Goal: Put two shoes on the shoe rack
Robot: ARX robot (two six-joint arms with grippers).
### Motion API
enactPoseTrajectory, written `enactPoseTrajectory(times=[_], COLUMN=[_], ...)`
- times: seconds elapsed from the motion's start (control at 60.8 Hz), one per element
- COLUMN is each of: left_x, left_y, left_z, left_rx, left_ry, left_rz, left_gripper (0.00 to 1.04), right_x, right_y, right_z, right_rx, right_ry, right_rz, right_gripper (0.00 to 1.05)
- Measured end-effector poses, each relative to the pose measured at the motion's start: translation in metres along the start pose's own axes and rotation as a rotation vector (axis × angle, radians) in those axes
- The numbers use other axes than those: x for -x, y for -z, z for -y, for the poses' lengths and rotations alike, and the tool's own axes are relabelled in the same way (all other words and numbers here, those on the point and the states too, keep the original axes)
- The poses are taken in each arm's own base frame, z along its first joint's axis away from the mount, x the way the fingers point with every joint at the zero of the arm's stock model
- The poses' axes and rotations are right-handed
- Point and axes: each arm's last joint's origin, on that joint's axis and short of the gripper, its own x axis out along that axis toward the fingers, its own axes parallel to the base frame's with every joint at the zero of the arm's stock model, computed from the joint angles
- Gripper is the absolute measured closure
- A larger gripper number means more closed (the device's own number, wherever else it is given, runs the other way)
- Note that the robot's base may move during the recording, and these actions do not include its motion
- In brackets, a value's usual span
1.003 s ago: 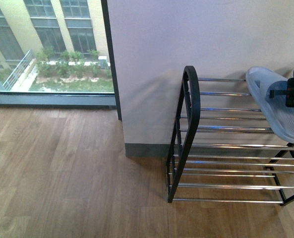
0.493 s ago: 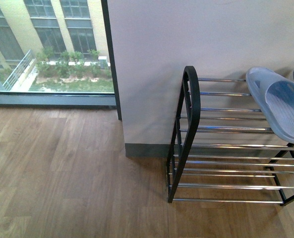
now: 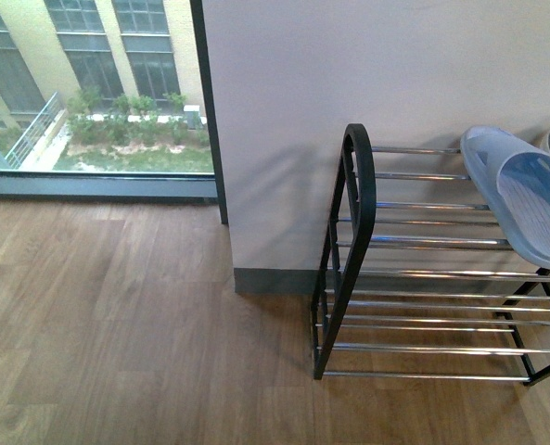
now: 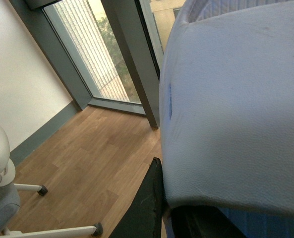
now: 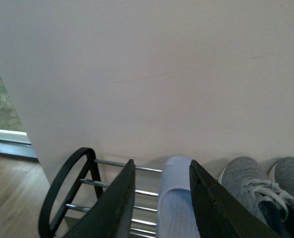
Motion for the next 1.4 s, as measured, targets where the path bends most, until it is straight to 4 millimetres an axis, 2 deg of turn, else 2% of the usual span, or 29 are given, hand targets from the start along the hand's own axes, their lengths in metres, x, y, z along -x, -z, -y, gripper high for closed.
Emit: enactPoseTrajectory(times=[0.181,0.395,0.757,0.872,1.398], left_x=[0.000,0.000,0.000,0.000,0.000], left_y=[0.000,0.000,0.000,0.000,0.000], left_z=[0.000,0.000,0.000,0.000,0.000], left_rx=[0.000,0.000,0.000,0.000,0.000], left_ry=[0.000,0.000,0.000,0.000,0.000], left_rz=[0.000,0.000,0.000,0.000,0.000], left_gripper=[1.03,1.03,1.03,1.03,1.03], right_x=[0.027,0.058,0.085,0.091,0.112], right_y=[0.002,0.001,0.000,-0.003,-0.011], right_z=[-0.024,-0.047,-0.061,-0.071,-0.071], right_rx=[-0.021,-0.024,-0.022,-0.021,-0.022], right_ry=[0.004,0.000,0.000,-0.009,-0.008], right_rz=[-0.017,-0.018,-0.015,-0.009,0.019], right_gripper=[1.03,1.03,1.03,1.03,1.03])
